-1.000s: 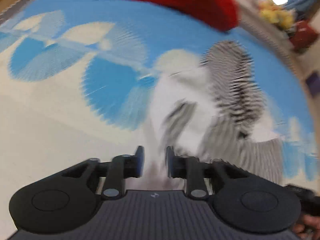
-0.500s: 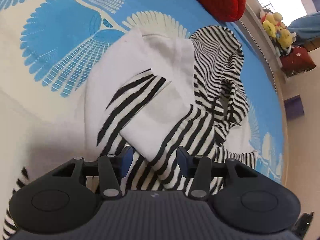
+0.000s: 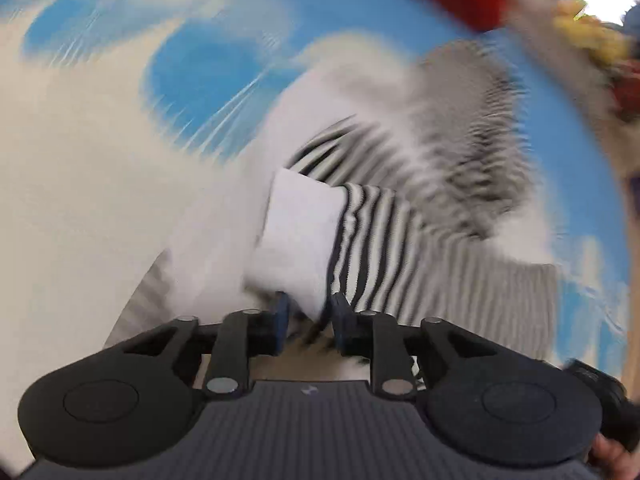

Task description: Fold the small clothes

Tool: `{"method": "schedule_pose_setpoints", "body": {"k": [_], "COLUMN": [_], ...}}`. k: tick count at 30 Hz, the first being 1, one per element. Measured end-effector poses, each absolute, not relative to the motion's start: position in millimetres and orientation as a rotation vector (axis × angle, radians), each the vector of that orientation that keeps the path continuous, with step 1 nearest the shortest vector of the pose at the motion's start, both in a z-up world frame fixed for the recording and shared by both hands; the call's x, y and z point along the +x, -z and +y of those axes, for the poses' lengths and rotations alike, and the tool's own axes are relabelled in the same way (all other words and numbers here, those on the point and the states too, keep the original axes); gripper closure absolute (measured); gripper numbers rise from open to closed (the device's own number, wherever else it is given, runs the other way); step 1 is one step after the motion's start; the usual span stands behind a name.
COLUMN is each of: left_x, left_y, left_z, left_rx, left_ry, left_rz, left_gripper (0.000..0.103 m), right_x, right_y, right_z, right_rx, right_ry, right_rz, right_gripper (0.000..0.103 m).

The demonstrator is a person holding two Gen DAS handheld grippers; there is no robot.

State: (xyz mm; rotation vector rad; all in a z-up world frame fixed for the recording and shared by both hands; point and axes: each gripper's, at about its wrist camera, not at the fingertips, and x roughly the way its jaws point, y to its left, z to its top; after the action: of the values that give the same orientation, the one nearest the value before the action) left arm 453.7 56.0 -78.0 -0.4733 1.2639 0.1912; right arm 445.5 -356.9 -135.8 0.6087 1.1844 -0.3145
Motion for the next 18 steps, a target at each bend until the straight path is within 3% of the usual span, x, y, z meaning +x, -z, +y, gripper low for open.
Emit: {"method": "schedule_pose_setpoints", "body": {"k": [6, 8, 12, 18], "left_x": [466.4, 471.5, 484.8, 489.8], "left_y": [46.5, 56.0, 114.3, 90.9], "left_z": [53.7, 50.3, 57.0, 53.2], "left_rx": [-0.313, -0.331, -0.401, -0.4], "left_ry": [-0.162, -0.1, -0.104, -0.047], "left_rz": [1.05, 1.082, 1.335, 1.254], "left_gripper": [0.078, 0.078, 0.079, 0.071], "right_x": [439.9, 438.4, 443.1, 442.2], "right_y": [133.6, 129.0, 115.8, 130.4], "right_z": [-354.0, -353.2, -333.0, -339.0], "right_rx": [0.543, 0.55, 0.476, 0.557], "right_ry": [0.435, 0.441, 0.318, 0.374], "right_rz": [1.183, 1.16, 1.108, 1.187], "right_gripper": [0.058, 0.058, 0.053, 0.054]}}
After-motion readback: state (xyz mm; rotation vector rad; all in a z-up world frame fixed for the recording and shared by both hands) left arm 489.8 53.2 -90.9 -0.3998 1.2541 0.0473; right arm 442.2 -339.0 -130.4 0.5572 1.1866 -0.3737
